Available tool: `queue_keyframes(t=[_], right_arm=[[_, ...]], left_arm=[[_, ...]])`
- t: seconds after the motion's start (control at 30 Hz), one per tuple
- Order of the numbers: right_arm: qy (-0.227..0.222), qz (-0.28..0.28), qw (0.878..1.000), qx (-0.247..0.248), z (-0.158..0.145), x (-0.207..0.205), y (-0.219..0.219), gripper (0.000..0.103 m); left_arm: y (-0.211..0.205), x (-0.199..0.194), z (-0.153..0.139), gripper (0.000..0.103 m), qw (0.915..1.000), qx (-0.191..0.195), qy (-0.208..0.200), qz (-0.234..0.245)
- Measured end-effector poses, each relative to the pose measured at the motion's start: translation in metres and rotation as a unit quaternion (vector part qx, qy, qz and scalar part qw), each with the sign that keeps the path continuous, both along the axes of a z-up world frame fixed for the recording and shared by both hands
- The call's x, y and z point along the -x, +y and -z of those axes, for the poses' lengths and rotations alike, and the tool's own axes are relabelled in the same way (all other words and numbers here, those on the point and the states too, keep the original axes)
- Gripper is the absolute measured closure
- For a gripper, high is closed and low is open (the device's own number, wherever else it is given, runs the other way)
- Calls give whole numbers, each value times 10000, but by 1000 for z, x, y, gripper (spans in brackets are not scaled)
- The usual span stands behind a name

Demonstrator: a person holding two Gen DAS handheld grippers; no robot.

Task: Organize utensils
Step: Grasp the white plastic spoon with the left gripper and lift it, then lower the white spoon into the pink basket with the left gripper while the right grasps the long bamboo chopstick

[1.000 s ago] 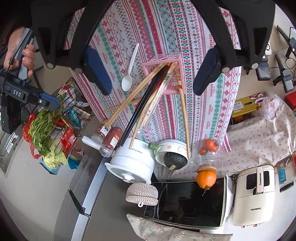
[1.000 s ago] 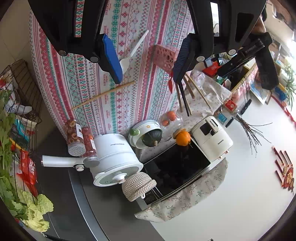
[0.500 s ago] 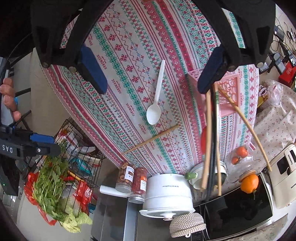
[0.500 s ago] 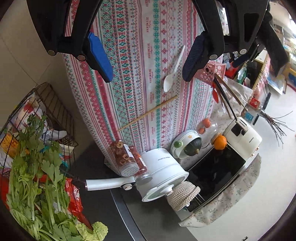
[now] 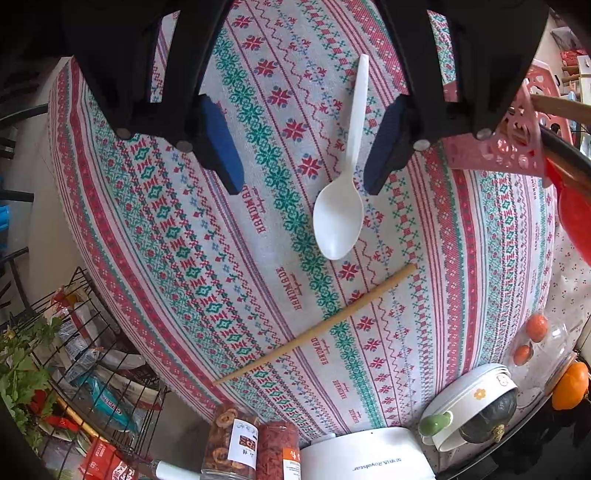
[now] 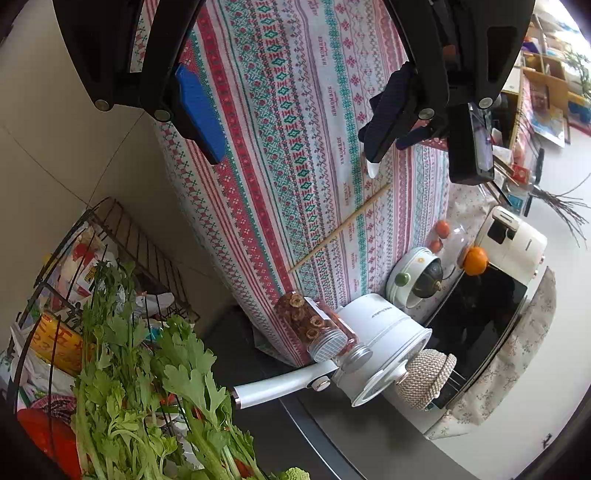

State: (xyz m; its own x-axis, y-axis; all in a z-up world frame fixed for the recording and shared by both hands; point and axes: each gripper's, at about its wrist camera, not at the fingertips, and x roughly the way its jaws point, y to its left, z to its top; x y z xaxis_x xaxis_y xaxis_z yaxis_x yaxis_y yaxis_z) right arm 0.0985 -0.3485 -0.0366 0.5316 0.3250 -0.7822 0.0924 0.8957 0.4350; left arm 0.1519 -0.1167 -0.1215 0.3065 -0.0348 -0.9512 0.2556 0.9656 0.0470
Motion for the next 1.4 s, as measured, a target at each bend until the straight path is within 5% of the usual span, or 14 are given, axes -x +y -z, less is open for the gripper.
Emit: queue_keyframes(t=[0.23, 0.37, 0.5, 0.8, 1.17, 1.33, 1.4], right_arm=[[76, -85, 9999, 34, 4, -4, 4, 24], [87, -104, 9999, 56, 4, -4, 6, 24], [106, -122, 9998, 66, 5, -4, 8, 24], [196, -168, 9994, 209, 11, -8, 14, 24], [569, -195, 9962, 627, 43, -25, 38, 24], [751, 48, 9947, 702, 64, -48, 54, 24], [874, 226, 9938, 651, 73, -61, 60, 24]], left_arm=[[3, -22, 14, 38, 9995, -287, 37, -136], [8, -33, 26, 50, 9992, -300, 171, -214], [13, -35, 26, 65, 9995, -89, 131, -291], [17, 4, -16, 66, 9979, 401, -513, 22], [73, 102, -107, 66, 9688, 1580, -1744, 783], [127, 133, -131, 66, 9419, 2240, -2434, 581], [149, 131, -134, 67, 9377, 2382, -2509, 310]])
